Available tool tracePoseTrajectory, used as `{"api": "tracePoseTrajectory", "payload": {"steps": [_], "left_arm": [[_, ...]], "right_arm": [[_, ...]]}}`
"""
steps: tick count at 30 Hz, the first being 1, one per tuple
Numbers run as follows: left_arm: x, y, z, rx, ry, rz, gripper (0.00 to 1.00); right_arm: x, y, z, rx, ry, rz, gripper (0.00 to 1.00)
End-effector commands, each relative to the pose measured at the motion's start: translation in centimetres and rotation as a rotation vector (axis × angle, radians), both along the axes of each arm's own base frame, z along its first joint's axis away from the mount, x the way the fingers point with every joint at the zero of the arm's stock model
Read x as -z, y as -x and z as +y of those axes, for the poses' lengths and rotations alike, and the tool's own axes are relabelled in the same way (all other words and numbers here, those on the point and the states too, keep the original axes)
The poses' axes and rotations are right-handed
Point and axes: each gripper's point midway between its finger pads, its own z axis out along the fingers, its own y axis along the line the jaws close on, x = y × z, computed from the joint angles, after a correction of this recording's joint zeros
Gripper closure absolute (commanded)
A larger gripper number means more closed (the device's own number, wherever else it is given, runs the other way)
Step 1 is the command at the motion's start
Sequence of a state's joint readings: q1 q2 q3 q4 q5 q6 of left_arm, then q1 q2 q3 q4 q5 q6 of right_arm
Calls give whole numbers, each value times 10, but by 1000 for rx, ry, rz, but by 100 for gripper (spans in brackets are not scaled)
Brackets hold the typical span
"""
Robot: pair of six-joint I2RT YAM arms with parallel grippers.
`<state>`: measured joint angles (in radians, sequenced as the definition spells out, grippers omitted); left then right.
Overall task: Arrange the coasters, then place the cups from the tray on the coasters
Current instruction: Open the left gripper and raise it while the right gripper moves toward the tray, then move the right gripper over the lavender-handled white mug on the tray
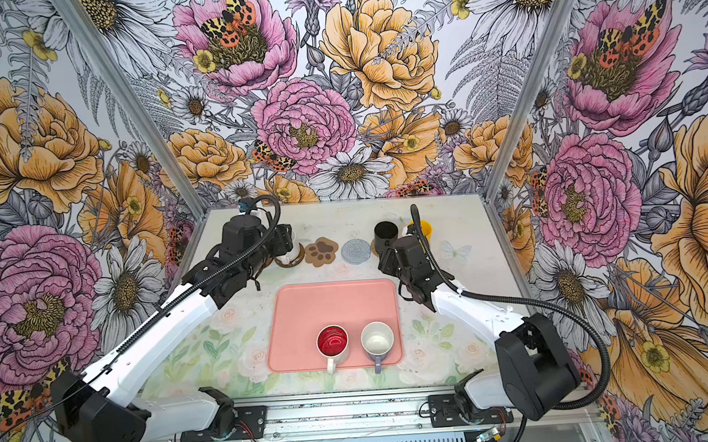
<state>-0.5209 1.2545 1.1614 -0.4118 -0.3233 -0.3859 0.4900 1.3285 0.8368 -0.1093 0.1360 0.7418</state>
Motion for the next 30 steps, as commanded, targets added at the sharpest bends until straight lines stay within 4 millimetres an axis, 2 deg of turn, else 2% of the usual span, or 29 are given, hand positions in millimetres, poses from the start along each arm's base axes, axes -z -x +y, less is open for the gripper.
{"api": "tracePoseTrajectory", "payload": {"steps": [1, 4, 7, 10, 14, 19, 23, 30], "left_arm": [[-4, -1, -3, 3, -21, -57, 25], [12, 1, -6, 34, -39, -34, 24], [26, 2, -14, 81, -21, -43, 19], [33, 2, -18, 110, -1, -47, 18], [36, 1, -16, 110, 0, -53, 18], [43, -3, -2, 78, 9, -37, 18], [46, -1, 6, 78, 29, -35, 17], [51, -1, 18, 63, 47, -27, 17]], "right_arm": [[-63, 12, -4, -3, 98, -160, 37], [-76, 33, -6, -13, 113, -184, 37], [-71, 52, -7, -28, 131, -163, 37], [-68, 71, -2, -68, 147, -133, 37], [-74, 98, 12, -155, 159, -123, 37], [-80, 125, 13, -213, 173, -80, 37], [-72, 145, 17, -272, 160, 0, 38], [-42, 180, 23, -312, 192, 160, 42]]}}
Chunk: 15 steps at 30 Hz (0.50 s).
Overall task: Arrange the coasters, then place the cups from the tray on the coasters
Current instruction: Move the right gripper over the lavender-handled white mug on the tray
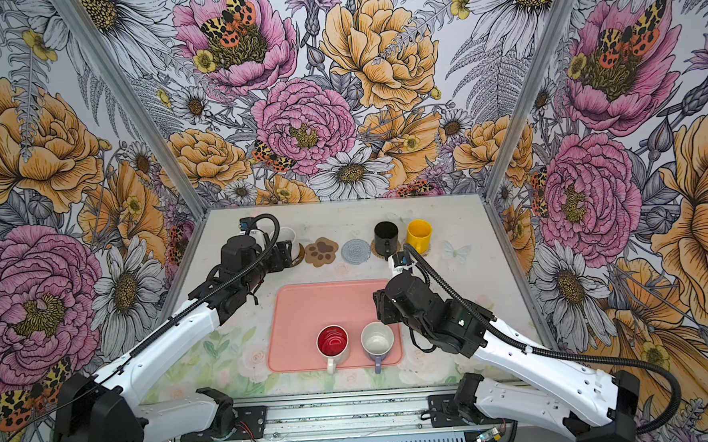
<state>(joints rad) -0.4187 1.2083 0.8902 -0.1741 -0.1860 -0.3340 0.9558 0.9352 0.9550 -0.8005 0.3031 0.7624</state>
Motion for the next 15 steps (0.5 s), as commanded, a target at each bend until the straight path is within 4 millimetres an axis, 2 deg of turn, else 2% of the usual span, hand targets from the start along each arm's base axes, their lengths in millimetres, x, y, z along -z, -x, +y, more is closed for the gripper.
{"api": "tracePoseTrajectory", "payload": {"steps": [1, 15], "left_arm": [[-10, 1, -1, 18, 36, -34, 17], [-2, -3, -1, 21, 32, -12, 17]], "right_arm": [[17, 20, -3, 16, 21, 101, 43], [58, 81, 3, 22, 111, 298, 44]]}}
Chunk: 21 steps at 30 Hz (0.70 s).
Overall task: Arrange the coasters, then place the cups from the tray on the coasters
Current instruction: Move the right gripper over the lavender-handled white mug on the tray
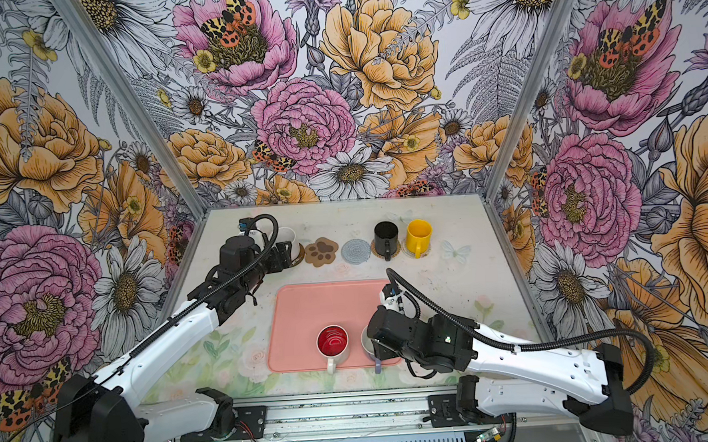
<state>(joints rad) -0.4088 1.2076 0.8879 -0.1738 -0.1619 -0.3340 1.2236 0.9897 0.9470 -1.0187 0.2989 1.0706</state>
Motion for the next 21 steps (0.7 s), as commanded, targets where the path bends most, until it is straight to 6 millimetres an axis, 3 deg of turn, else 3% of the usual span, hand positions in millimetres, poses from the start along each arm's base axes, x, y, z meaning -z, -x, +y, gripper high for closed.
{"api": "tracePoseTrajectory", "payload": {"steps": [1, 7, 12, 21], "left_arm": [[-2, -3, -1, 11, 24, -14, 17], [2, -5, -2, 14, 23, -1, 16], [4, -7, -4, 21, 23, 9, 16], [5, -7, -4, 21, 22, 12, 16]], "right_arm": [[15, 13, -8, 55, 48, 65, 44], [39, 27, -9, 91, 90, 129, 44], [48, 28, -9, 115, 108, 139, 44], [70, 33, 12, 99, 53, 180, 44]]}}
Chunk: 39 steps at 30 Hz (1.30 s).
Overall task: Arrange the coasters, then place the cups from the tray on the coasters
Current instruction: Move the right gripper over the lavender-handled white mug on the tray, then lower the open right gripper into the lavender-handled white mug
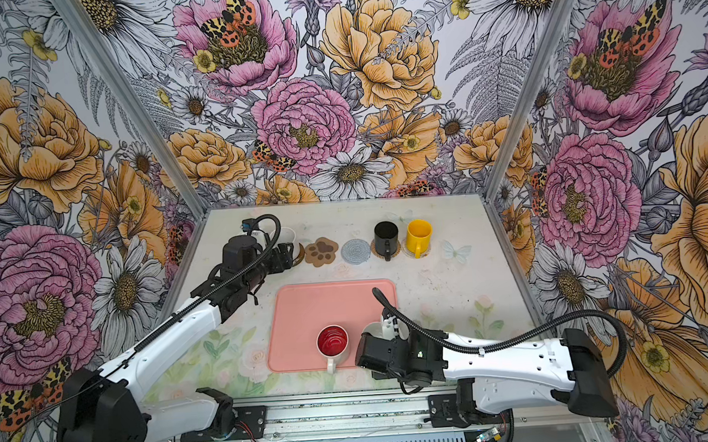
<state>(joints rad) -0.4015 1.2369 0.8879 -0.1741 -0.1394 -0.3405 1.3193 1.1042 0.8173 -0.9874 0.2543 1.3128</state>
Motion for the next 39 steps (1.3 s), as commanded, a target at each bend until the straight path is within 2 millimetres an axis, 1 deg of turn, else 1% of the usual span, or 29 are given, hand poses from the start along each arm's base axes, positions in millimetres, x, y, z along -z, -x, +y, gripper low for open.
{"api": "tracePoseTrajectory", "payload": {"steps": [1, 8, 13, 19, 26, 31, 39], "left_arm": [[-6, -4, -2, 10, 20, -20, 16], [-4, -6, -4, 17, 19, -14, 16], [-2, -7, -5, 20, 17, -7, 16], [0, -8, -5, 20, 14, -3, 16], [1, -9, -5, 21, 12, 0, 16], [1, -10, -5, 19, 12, 2, 16], [3, -10, -4, 16, 9, 7, 16]], "right_arm": [[4, 1, 14, 0, -44, 10, 44], [11, 1, 18, 9, -45, 17, 44], [20, -1, 14, 46, -35, 22, 46], [25, -4, 10, 84, -42, 23, 48], [31, -8, 12, 100, -46, 27, 50], [37, -12, 10, 132, -33, 27, 55], [45, -14, 9, 147, -3, 38, 58]]}}
